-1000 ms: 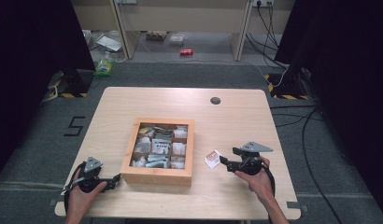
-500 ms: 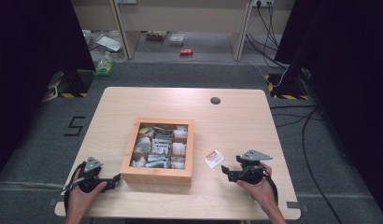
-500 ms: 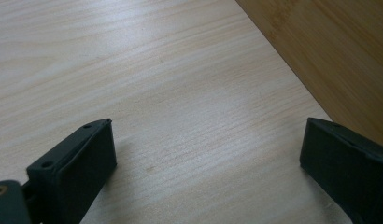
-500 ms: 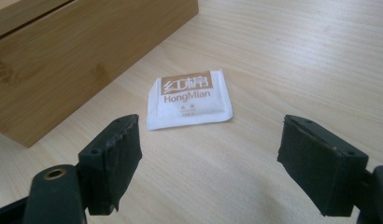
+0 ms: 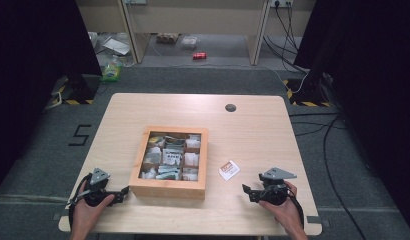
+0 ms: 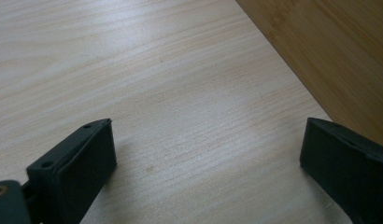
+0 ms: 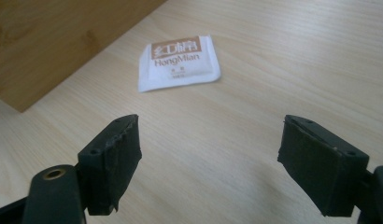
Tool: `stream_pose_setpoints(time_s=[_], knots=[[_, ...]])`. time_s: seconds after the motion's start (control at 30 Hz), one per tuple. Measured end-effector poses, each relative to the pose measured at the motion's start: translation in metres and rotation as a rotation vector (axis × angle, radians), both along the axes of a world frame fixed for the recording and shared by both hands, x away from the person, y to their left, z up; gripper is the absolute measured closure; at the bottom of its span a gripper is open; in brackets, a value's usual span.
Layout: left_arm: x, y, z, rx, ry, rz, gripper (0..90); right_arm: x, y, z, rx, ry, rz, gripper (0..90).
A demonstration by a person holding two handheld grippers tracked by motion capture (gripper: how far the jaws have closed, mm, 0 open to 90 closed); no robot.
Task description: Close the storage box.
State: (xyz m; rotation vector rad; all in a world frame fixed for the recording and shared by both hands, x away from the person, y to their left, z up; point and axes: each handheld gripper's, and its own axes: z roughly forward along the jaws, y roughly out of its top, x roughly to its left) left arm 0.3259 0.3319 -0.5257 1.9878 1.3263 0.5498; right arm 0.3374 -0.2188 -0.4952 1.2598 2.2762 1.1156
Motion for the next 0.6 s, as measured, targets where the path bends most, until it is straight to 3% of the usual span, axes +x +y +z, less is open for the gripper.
stream_pose_setpoints(time_s=[0.1,0.43,0.6], knots=[[0.000,0.000,0.000,0.000,0.000,0.000,3.0,-0.001,-0.003,-0.001,-0.032,0.008,-0.021,21.0],[0.000,0.000,0.000,0.000,0.000,0.000,2.9,0.003,-0.009,-0.010,-0.065,0.066,-0.042,19.8],[0.000,0.000,0.000,-0.001,0.000,0.000,2.9,0.005,-0.010,-0.013,-0.092,0.064,-0.033,18.0]])
